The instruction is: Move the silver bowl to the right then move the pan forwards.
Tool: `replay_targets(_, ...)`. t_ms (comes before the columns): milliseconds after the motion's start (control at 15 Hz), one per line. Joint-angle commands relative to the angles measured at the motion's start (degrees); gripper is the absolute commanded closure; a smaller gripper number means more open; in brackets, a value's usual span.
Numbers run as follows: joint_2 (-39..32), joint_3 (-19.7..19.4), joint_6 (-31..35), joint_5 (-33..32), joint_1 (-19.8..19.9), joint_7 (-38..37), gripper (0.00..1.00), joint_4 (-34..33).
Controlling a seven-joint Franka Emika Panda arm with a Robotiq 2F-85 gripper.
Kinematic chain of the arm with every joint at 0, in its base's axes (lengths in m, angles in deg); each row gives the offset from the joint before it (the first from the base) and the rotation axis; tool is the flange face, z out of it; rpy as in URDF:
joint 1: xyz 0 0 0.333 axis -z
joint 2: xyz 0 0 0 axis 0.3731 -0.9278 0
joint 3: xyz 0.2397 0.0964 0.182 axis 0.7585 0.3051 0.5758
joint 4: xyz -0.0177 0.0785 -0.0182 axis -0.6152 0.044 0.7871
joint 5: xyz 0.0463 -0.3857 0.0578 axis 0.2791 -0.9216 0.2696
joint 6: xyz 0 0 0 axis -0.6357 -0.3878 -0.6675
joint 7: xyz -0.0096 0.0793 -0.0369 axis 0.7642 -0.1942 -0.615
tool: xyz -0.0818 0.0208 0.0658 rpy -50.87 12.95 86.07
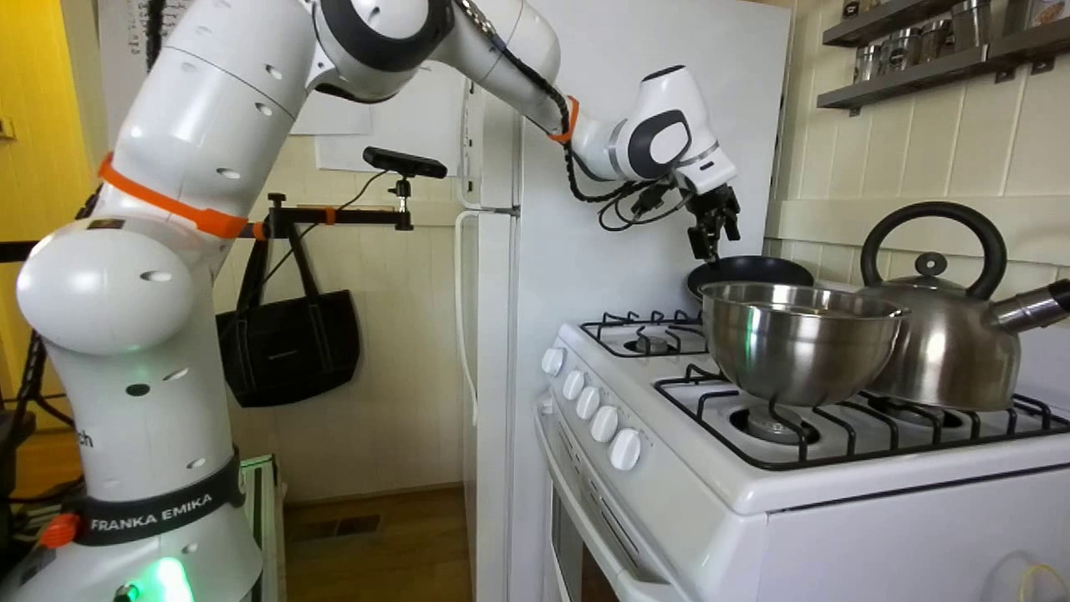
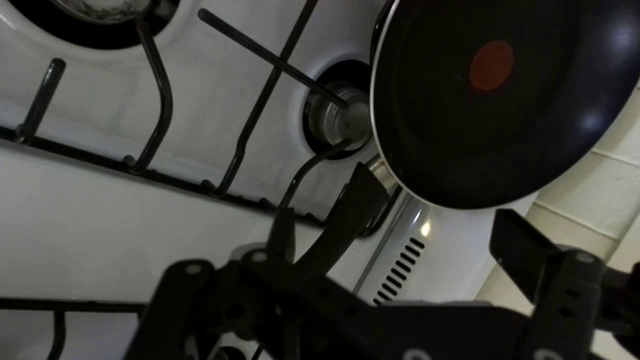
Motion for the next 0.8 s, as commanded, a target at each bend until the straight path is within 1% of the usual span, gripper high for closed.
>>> replay_targets(0,-9.21,7.04,-7.24,8.63,5.59,13.26,0.0,-14.36)
replay_targets(67,-11.1,8.08,-8.98,10.18,6.22,15.88,0.0,-17.39)
replay_targets(133,-13.08,8.19,-10.78,10.61,6.13,17.28,0.0,-20.35)
replay_targets(267,-16.68,5.82,-15.74,8.7,4.77,15.71,0.0,-26.29)
replay_targets(333,-11.32,5.39,-11.37,9.34,4.31,15.47,0.0,-17.93)
replay_targets(400,-12.9,5.32,-12.89,9.26,4.37,15.52,0.0,-20.39)
replay_targets(533,-14.84,5.29,-13.72,9.2,4.46,15.57,0.0,-23.12)
replay_targets(600,-15.46,3.76,-11.25,7.96,3.55,13.7,0.0,-22.9)
replay_targets(733,-17.41,3.89,-9.86,8.34,3.61,15.02,0.0,-23.92)
